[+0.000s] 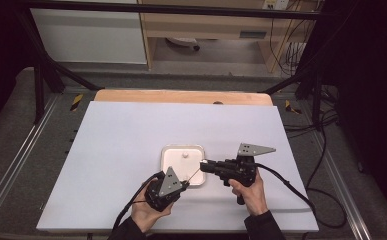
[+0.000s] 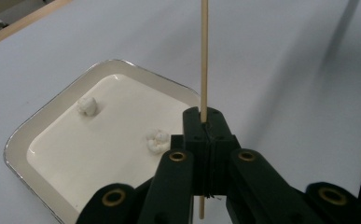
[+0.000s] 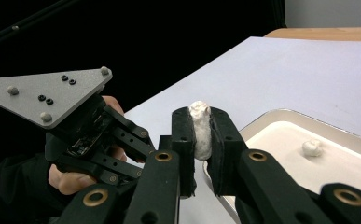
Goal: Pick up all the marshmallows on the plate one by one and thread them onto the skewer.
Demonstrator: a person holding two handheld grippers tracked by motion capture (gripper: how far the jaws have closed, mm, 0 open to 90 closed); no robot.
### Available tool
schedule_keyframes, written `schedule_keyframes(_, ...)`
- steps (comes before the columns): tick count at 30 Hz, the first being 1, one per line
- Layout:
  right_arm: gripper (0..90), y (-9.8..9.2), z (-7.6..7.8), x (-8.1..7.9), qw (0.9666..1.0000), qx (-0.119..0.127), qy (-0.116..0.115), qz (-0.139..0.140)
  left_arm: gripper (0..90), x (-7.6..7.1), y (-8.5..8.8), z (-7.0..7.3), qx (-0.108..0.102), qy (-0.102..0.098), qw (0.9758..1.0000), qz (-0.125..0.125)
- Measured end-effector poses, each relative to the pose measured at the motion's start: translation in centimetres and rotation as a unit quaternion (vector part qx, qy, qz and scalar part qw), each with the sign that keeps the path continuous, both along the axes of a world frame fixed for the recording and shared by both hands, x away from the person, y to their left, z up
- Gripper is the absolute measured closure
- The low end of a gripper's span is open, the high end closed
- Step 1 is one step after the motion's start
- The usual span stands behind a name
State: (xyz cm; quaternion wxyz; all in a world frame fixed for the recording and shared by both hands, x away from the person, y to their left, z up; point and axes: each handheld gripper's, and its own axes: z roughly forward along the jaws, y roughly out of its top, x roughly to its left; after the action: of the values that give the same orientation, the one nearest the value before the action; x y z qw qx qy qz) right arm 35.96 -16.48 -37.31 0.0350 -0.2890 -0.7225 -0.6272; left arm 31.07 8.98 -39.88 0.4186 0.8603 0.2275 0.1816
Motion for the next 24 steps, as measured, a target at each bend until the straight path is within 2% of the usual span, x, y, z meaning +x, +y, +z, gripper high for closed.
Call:
schedule_keyframes(7,82.3,0.02,-0.06,-0.02,1.0,-0.006,0.0,-0.001,89.5,0.06,-0.08,-0.05,0.001,0.006,1.0,-0.003)
schedule_keyframes(13,82.3,0.08,-0.16,-0.03,0.9999,-0.011,0.003,0.002,89.5,0.0,0.05,0.03,0.01,-0.003,0.9999,-0.001)
schedule_keyframes(17,82.4,0.19,-0.28,-0.02,0.9999,-0.011,0.004,0.003,89.5,0.01,0.0,0.05,0.012,-0.001,0.9999,-0.001)
schedule_keyframes(24,82.3,0.29,-0.43,-0.06,0.9999,-0.013,0.005,0.003,89.5,-0.01,-0.1,0.05,0.009,0.002,1.0,-0.002)
